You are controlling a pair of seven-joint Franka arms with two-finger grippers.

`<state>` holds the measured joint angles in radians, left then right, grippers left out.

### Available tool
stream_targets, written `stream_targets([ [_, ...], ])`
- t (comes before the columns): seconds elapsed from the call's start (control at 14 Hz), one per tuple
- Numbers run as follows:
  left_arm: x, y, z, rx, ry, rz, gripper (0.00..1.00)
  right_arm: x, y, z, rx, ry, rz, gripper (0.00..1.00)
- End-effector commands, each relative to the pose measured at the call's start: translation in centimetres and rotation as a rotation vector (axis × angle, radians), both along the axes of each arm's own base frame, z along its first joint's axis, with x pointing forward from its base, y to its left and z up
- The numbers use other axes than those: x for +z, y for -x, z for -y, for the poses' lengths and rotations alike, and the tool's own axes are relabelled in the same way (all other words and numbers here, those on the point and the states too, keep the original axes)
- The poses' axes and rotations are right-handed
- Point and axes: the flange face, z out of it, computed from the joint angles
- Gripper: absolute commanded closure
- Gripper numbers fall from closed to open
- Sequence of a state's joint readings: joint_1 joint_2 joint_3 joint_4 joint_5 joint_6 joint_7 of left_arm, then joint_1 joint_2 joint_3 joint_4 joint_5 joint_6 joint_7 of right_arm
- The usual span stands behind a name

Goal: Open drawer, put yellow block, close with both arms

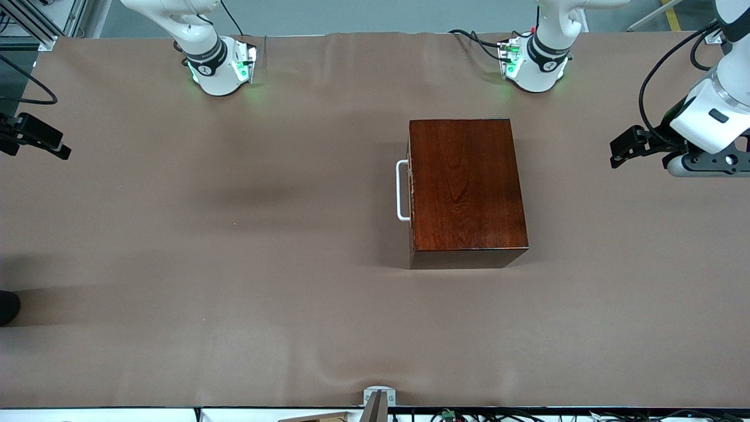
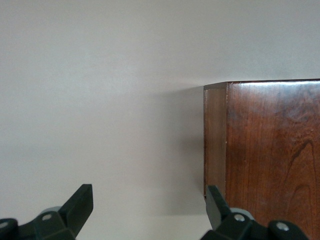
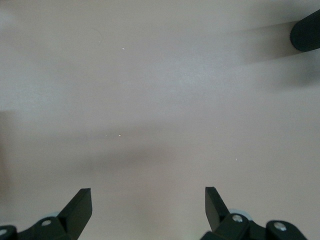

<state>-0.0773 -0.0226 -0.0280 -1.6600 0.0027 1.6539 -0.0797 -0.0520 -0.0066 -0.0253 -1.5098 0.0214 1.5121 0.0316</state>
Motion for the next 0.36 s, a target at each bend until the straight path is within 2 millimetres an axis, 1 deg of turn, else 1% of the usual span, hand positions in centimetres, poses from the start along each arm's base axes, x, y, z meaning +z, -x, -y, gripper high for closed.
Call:
stream_targets([
  [0.0,0.35,-0.52,0.11,-0.001,0.023,0.012,0.0,0.3,0.06,-0.01,-0.002,-0.005,-0.002,0.0],
  [0.29,0.45,-0.73,0.05,0.001,0.023,0.015,0.0,0.38,0.07,-0.01,-0.002,-0.005,-0.001,0.0],
])
